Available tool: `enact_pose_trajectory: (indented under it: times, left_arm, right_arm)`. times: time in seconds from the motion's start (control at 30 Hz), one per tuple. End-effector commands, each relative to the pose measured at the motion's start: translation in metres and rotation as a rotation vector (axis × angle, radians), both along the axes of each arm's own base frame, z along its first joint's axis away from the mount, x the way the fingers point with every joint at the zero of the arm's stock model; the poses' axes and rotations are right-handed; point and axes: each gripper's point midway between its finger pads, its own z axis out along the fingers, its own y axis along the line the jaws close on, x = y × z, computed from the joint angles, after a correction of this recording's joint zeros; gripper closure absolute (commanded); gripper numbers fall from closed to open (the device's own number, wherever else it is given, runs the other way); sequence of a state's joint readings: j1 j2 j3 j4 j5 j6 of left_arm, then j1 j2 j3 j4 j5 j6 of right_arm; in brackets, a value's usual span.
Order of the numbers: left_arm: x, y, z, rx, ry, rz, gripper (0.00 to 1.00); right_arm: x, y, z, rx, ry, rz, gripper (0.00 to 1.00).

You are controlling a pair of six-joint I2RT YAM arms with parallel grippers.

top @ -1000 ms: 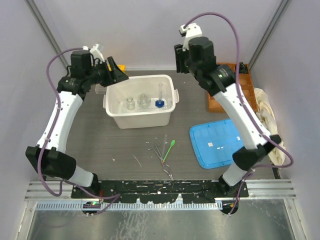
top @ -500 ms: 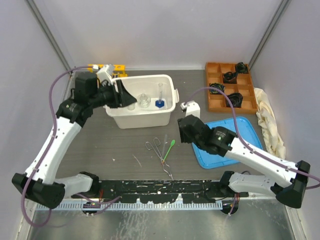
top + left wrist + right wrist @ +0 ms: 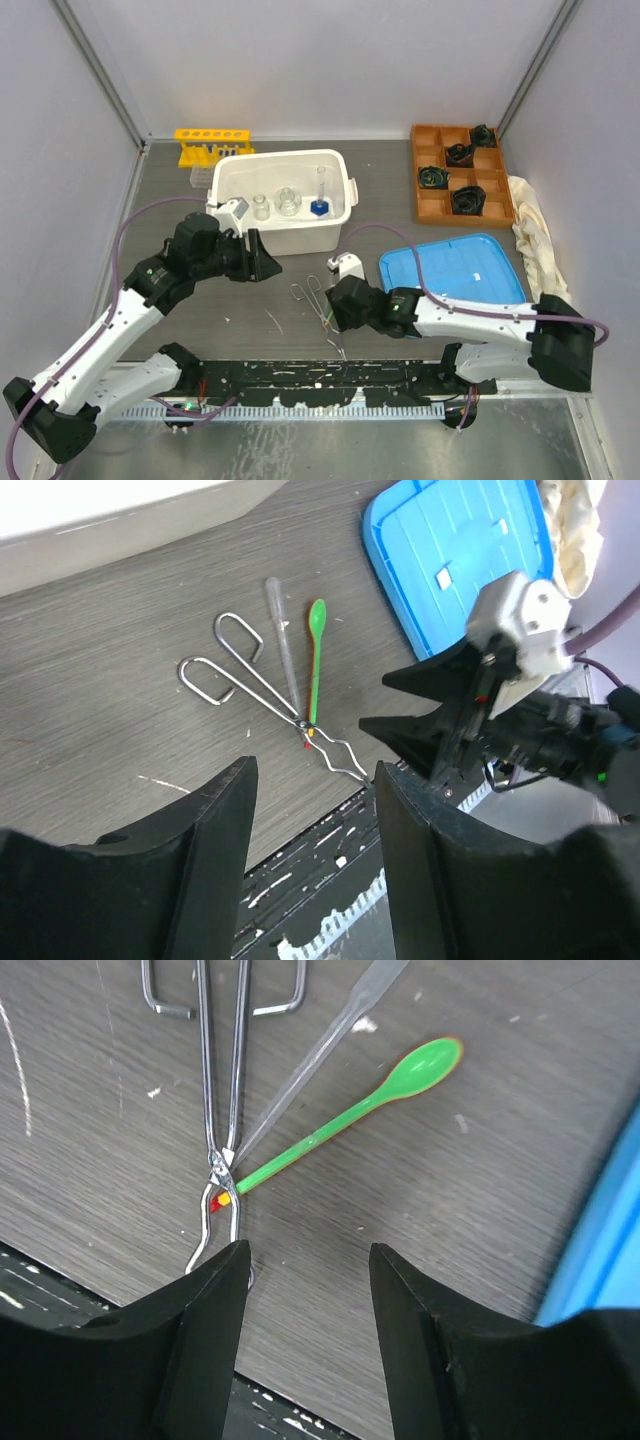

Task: Organize the chemistry lab equipment
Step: Pick up the chemistry item at the center of the board.

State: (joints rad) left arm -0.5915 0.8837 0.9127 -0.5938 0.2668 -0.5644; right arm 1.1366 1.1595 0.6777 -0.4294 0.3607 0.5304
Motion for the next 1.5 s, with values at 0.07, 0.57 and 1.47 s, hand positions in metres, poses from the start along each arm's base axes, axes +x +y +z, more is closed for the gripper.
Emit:
enact_pose_trajectory:
  times: [0.07, 0.57, 1.47]
  left_arm:
    - [0.012, 0.0, 0.011, -0.036, -0.053, 0.06, 0.47]
    - [0.008, 0.005, 0.002, -0.031, -0.046, 0.075, 0.46]
    - [0.004, 0.014, 0.003, -0.012, -0.056, 0.095, 0.44]
  right_arm:
    - [0.004, 0.048, -0.006, 0.104, -0.025, 0.114, 0.43]
    - [0.015, 0.084, -0.017, 0.037, -0.024, 0.224, 0.46]
    - [-0.001, 0.072, -0.061, -0.032, 0.084, 0.224, 0.66]
